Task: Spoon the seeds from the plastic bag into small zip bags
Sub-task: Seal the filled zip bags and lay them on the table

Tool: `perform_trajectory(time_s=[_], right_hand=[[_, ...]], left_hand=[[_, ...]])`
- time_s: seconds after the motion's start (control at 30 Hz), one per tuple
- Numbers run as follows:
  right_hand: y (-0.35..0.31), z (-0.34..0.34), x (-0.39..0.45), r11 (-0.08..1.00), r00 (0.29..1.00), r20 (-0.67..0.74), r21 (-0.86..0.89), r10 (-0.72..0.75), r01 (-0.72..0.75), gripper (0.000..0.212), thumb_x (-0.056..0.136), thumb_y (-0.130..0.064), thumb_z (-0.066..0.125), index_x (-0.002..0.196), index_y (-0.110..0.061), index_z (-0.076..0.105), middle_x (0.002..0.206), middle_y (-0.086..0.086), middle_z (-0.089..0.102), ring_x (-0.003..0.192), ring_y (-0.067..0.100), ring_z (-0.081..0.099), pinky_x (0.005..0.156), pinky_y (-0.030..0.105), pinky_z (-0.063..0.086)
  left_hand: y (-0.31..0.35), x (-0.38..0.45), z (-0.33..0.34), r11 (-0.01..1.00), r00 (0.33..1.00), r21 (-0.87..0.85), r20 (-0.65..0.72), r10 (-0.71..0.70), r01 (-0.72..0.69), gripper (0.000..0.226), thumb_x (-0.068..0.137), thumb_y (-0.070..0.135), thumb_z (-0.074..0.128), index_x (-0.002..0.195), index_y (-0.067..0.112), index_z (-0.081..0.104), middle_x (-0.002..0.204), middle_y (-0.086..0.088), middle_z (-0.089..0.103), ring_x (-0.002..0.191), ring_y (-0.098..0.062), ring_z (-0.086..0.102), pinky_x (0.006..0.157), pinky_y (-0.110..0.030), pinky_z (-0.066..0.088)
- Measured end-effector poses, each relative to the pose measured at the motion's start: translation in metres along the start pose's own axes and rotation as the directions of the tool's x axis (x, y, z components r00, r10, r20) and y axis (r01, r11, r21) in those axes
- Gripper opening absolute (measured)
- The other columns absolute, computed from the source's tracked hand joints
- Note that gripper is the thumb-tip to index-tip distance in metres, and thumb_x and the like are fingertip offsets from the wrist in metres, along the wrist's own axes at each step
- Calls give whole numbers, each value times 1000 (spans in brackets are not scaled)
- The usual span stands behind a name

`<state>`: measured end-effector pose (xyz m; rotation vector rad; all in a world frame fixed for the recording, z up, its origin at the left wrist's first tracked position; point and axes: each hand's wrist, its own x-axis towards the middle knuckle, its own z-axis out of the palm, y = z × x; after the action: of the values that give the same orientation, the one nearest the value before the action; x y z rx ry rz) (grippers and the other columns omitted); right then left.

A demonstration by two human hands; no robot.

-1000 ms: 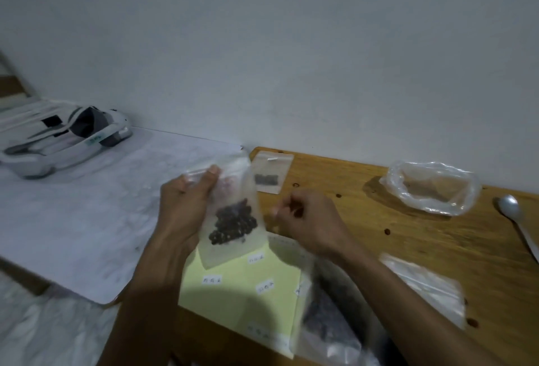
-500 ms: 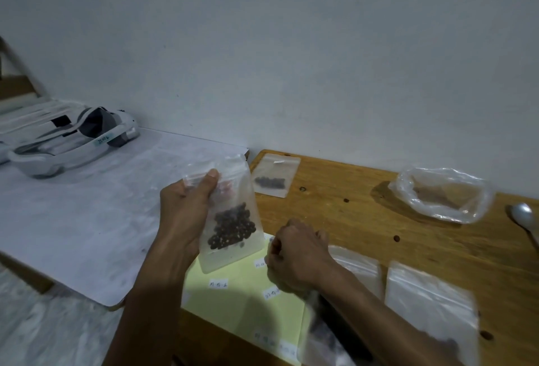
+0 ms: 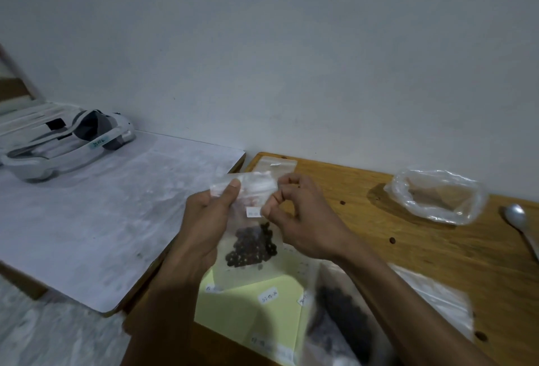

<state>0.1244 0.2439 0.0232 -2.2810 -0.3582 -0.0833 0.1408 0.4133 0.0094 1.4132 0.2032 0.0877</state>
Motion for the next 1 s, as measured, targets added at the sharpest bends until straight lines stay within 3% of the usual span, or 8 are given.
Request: perform_trajectory(time_s=[0.13, 0.23, 0.37, 0.47, 0.57, 0.73, 0.9, 1.0], right_hand=[[-1, 2, 5, 986, 997, -64, -162, 32, -42, 12, 95, -38, 61, 90, -28, 65, 154, -6, 24, 141, 16, 18, 107, 45, 29], [3, 3, 4, 983, 995, -89, -174, 48, -63, 12, 96, -37, 59, 92, -27, 65, 155, -5, 24, 142, 17, 19, 107, 45, 30], [7, 9, 5, 982, 987, -149, -166, 64, -89, 12, 95, -35, 59, 94, -25, 66, 151, -4, 31, 139, 16, 23, 104, 39, 33], [10, 15, 5, 993, 965, -249, -58, 87, -105, 10, 89, -35, 68, 92, -25, 66, 135, -8, 42, 128, 10, 31, 92, 21, 29], [11, 19, 3, 993, 940, -321, 66, 118, -102, 20, 83, -38, 75, 92, -29, 60, 117, -13, 44, 115, 4, 37, 79, 9, 31], [16, 20, 1, 981, 920, -358, 162, 161, -109, 19, 84, -42, 75, 87, -33, 58, 102, -13, 54, 95, 8, 52, 78, 25, 49], [35, 8, 2, 907, 946, -218, 396, 242, -141, 22, 87, -20, 75, 103, -33, 67, 98, -10, 64, 78, 12, 66, 65, 27, 56], [52, 0, 17, 819, 889, -280, 551, 362, -160, 24, 86, -8, 76, 102, -25, 69, 100, 0, 67, 65, 16, 67, 56, 29, 57]], left_hand=[[-5, -5, 10, 1000, 997, -8, 83, -5, 6, 26, 98, 25, 64, 99, 4, 79, 98, -20, 78, 97, -41, 74, 96, -63, 53], [-3, -7, 11, 1000, 990, -8, 144, 2, -1, 20, 91, 15, 71, 105, 3, 77, 101, -20, 78, 97, -40, 74, 96, -62, 54], [-6, -8, 10, 999, 985, 31, 168, 35, -40, 34, 72, 1, 81, 105, 1, 75, 99, -20, 78, 94, -41, 75, 93, -64, 54], [-8, -9, 10, 994, 989, 64, 127, 76, -85, 25, 75, -4, 80, 99, 4, 78, 93, -18, 79, 89, -42, 75, 87, -68, 55], [-6, -10, 8, 991, 987, 75, 122, 102, -112, 29, 74, -2, 79, 103, 1, 76, 94, -16, 79, 88, -35, 77, 88, -58, 59], [-2, -2, 14, 991, 989, 71, 103, 109, -116, 28, 77, -6, 77, 104, 3, 75, 92, -13, 80, 85, -33, 78, 79, -47, 63], [1, 26, 36, 987, 992, 103, 54, 117, -122, 33, 72, -9, 82, 95, 13, 75, 83, -6, 80, 76, -24, 78, 66, -34, 63], [-1, 42, 56, 964, 985, 219, 107, 132, -153, 45, 67, -2, 89, 102, 13, 66, 90, -3, 78, 71, -13, 75, 57, -23, 57]])
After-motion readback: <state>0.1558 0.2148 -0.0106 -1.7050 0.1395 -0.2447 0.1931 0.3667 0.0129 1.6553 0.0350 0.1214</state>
